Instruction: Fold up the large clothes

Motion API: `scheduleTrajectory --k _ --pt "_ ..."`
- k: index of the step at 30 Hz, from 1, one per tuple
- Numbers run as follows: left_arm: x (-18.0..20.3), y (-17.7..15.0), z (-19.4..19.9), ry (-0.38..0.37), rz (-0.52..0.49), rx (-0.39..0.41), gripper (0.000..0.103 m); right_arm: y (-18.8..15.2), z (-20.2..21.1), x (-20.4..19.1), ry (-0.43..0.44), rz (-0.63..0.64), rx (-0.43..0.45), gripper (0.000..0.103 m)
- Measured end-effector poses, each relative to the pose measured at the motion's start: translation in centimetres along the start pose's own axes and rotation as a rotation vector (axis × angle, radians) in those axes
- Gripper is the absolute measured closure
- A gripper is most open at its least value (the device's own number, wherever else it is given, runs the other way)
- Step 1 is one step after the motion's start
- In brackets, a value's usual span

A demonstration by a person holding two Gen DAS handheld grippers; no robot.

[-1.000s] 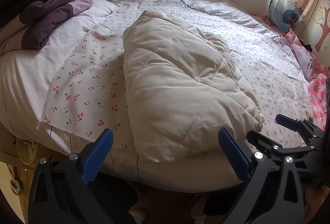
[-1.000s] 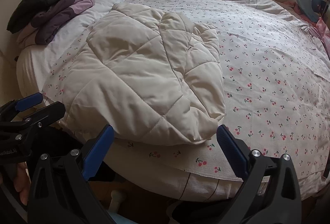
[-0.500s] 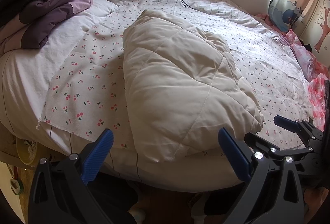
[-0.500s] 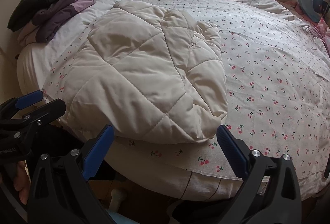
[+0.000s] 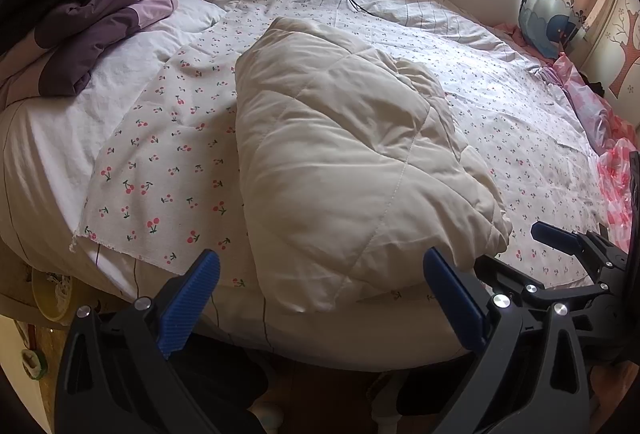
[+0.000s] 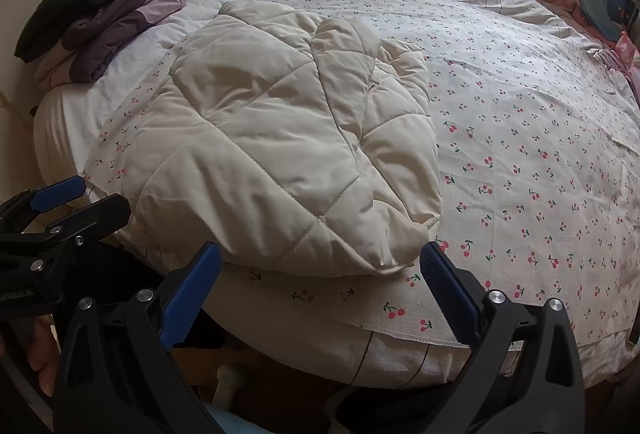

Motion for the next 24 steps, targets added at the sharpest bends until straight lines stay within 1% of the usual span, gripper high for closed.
scheduleTrajectory --k 24 --pt "0.34 0.06 0.17 0.003 -0.025 0.005 0.005 -0.08 0.17 0.15 0.003 0.000 0.001 0.007"
Point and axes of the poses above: each gripper's, at about its wrist camera, not at the fingertips, and z roughly against the way its jaws point, x to its right, y to its top, the point moved 1 cm from there along -z, roughly the way its jaws point, and after that the axes turned 11 degrees about y, right-handed, at the moved point
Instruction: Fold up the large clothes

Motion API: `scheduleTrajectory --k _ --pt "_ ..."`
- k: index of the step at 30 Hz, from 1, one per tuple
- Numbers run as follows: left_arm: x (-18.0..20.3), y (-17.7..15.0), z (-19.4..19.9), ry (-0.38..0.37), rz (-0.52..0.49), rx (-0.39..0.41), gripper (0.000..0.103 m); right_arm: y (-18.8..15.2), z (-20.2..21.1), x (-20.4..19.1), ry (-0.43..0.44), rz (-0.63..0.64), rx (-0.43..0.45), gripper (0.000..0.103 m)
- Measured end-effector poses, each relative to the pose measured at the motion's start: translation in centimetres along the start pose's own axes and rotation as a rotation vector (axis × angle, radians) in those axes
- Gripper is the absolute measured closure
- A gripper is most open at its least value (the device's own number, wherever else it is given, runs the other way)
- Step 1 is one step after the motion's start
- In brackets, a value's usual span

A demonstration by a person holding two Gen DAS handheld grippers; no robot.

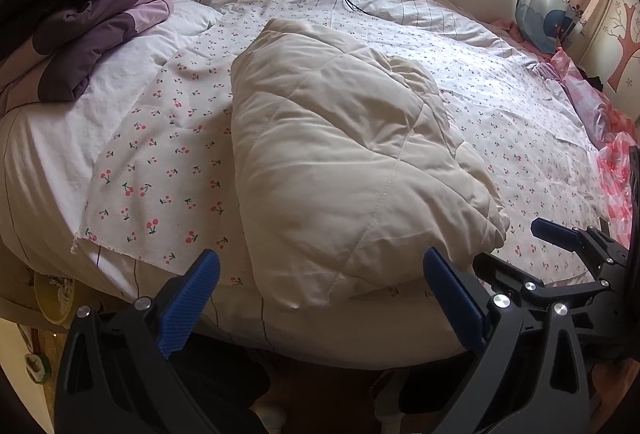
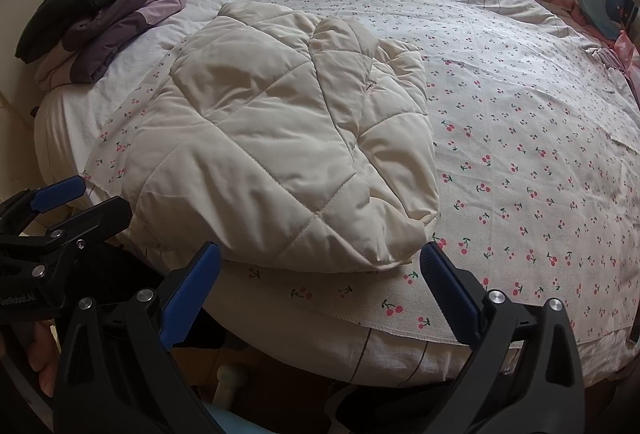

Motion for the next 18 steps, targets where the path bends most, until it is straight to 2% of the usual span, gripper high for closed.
scheduleTrajectory --k 18 --pt "1.3 -0.2 1.5 0.028 -0.026 0.014 0.005 -0.9 2.2 0.7 0.000 -0.013 0.042 0.007"
Point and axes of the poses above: each gripper's, at about its wrist camera, not at the fingertips, and z roughly against the way its jaws point, x to its right, y to its top, the point moved 1 cm from there along -z, roughly the way its jaws point, and after that the axes turned 11 degrees about y, right-handed, at the moved point
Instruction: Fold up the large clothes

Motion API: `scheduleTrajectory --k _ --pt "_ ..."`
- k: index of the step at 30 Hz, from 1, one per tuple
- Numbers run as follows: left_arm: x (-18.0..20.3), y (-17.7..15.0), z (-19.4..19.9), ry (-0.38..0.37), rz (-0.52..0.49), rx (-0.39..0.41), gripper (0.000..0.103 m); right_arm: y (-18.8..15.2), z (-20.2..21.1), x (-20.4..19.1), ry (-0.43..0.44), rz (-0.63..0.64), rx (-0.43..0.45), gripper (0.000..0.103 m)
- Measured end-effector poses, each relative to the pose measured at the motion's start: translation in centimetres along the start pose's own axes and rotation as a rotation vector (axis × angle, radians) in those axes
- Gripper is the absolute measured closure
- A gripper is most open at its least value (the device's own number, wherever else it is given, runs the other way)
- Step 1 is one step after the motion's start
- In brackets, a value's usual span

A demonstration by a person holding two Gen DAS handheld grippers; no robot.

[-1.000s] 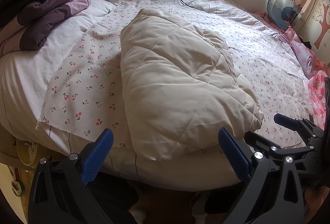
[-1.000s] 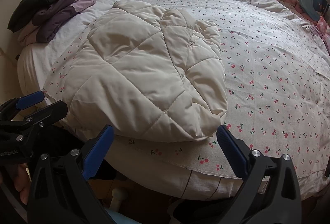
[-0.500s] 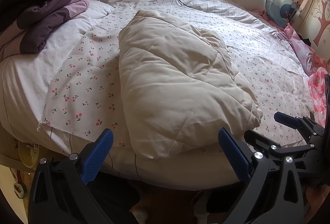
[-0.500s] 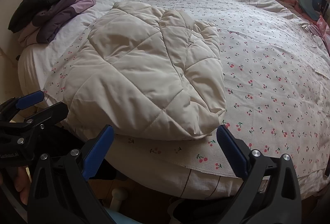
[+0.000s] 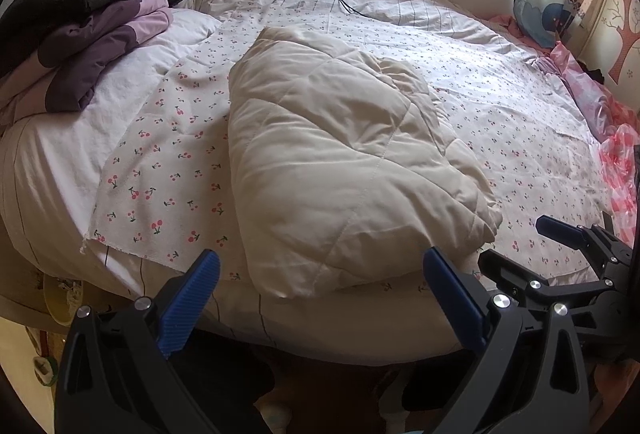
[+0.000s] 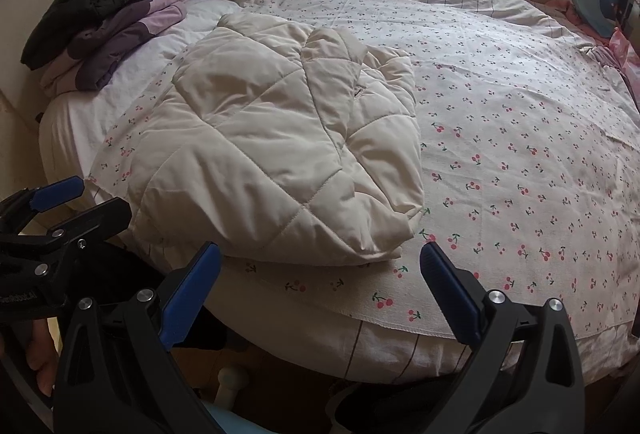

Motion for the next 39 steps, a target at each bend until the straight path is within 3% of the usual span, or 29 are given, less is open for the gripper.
scheduleTrajectory --k 18,27,31,39 --pt "1.8 -0.3 0.6 0.015 0.010 -0.012 0.005 -0.6 1.4 1.2 -0.006 0.008 0.021 0.007" --pt "1.7 -0.5 -0.1 0.097 -0.014 -0.020 0.005 -1.0 1.3 1.3 0.017 0.002 0.016 0.007" --pt "0.9 -0.8 -0.8 0.061 0.027 -0.068 0.005 -1.1 1.4 1.3 0.025 0.003 0.012 0.007" --pt "0.4 -1.4 -1.0 0.040 0.070 -0.088 0.005 -1.2 1.4 1.3 0.030 0.006 0.010 0.007"
Point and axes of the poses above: each gripper's, at about its wrist camera, not at the fingertips, and z roughly against the way its jaws point, x to its right, y to its top, the point moved 1 cm from there along -z, roughly the way its jaws point, and after that the axes turned 11 degrees about y, right-handed, at the moved point
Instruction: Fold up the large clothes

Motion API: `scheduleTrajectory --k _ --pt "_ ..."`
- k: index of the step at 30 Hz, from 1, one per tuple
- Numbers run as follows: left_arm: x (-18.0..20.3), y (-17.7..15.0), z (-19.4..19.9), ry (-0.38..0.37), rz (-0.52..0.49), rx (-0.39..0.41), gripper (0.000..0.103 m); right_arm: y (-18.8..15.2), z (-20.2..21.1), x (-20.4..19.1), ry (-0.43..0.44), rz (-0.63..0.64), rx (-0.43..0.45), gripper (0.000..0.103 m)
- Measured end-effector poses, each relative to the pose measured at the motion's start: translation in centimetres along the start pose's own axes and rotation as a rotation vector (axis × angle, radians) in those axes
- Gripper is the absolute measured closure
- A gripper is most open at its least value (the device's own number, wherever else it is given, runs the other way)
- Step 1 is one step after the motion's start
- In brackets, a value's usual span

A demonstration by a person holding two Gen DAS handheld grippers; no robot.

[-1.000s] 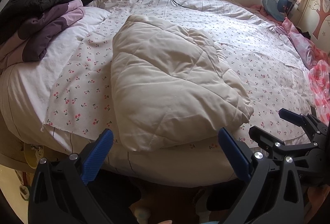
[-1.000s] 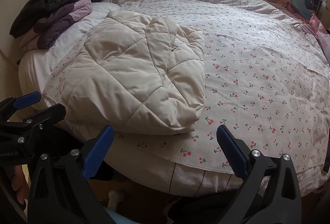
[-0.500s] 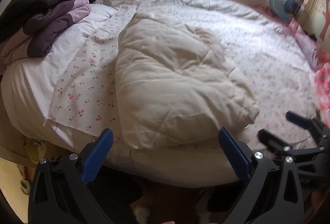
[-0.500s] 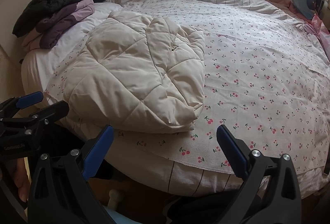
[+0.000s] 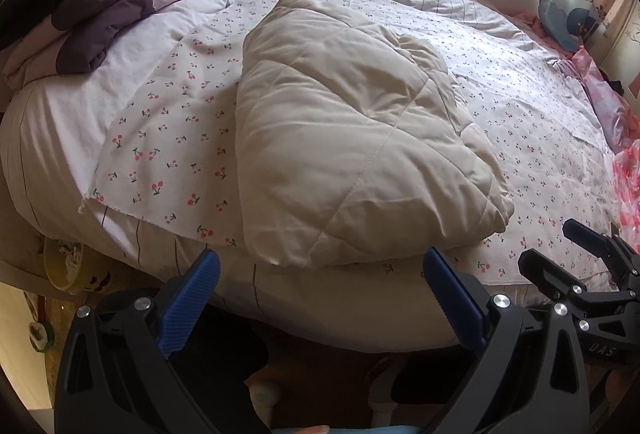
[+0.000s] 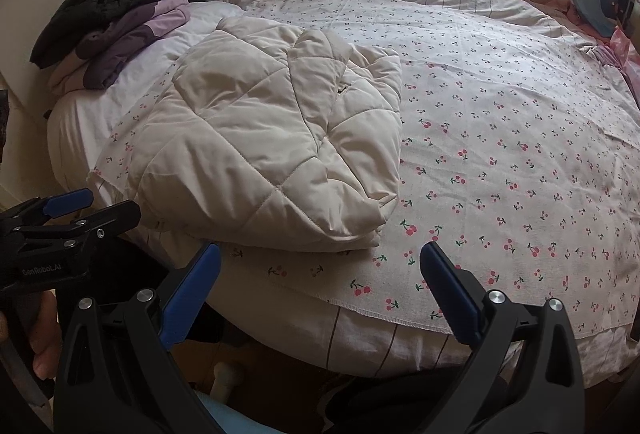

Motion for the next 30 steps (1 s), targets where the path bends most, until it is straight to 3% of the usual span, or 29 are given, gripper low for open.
scheduleTrajectory --k 7,22,27,30 --pt "-0.15 -0.06 -0.11 -0.011 0.012 -0.012 0.005 -0.30 -0.12 0.02 0.011 -0.004 -0.007 0.007" --pt "0.06 0.04 -0.06 0.047 0.010 -0.021 0.005 -0.49 -0.30 0.27 0.024 -0.011 -0.012 0.007" --pt "0.11 0.14 0.04 0.036 0.017 -0.022 0.005 -0.56 -0.21 0.53 0.028 -0.015 -0.010 0.007" --pt "-0.02 0.08 0.62 -0.042 0.039 0.012 0.005 -0.71 -0.22 0.75 0.033 -0.020 -0.011 0.007"
Point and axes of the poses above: each gripper's, at about its wrist camera, not at the fingertips, and z roughly against the way its jaws point, x to its right, y to its top, the point moved 1 cm from there along -z, roughly the way its jaws point, and after that the axes turned 11 degrees about y, right-handed, at the moved point
